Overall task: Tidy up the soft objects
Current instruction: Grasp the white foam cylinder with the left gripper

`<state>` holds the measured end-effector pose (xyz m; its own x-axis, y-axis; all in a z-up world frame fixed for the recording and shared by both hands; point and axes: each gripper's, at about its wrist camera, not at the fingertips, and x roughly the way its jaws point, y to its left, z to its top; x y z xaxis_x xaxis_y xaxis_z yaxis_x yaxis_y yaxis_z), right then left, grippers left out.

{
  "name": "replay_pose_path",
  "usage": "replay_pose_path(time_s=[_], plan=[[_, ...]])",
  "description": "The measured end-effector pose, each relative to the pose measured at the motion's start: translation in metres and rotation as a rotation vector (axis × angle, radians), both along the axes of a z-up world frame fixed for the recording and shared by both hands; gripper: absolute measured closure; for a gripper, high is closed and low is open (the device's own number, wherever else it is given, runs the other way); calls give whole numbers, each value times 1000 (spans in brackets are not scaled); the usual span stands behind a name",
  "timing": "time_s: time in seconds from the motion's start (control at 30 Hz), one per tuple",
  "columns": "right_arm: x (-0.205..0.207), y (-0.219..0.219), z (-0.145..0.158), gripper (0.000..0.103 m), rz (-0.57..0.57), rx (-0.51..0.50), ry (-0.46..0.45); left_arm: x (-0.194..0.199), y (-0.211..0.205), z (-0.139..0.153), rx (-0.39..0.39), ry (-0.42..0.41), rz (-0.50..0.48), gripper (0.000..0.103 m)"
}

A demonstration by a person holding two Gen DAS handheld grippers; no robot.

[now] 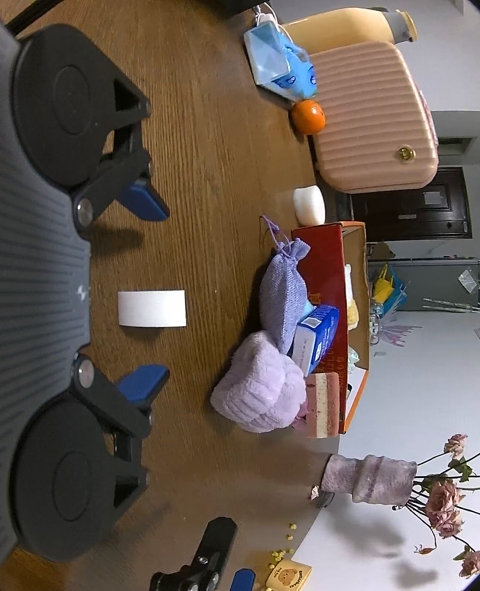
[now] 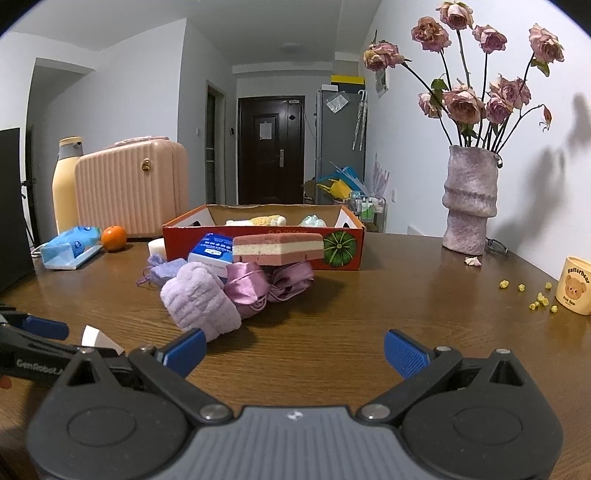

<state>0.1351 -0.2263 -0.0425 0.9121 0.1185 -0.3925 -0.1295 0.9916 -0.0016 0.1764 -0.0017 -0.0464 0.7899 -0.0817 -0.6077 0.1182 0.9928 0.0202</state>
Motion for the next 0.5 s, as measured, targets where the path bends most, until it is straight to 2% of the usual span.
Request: replay_pose_path(time_s=[0.1, 0.17, 0.3, 0.43, 0.5], plan=[[1, 0, -1, 0, -3, -2, 5, 4, 0, -2, -5, 11, -2, 31], [2, 0, -1, 0, -4, -2, 7, 7, -1, -3, -8, 22, -5, 44], [3, 0, -1, 0, -7, -4, 12, 10, -1, -6, -20, 47, -20, 58], [4, 0, -2, 0, -9, -8, 16, 12, 0, -7, -39, 58, -30, 79], [4, 0, -2, 0, -11, -9, 16, 11, 0, -7, -47, 57, -37, 83]])
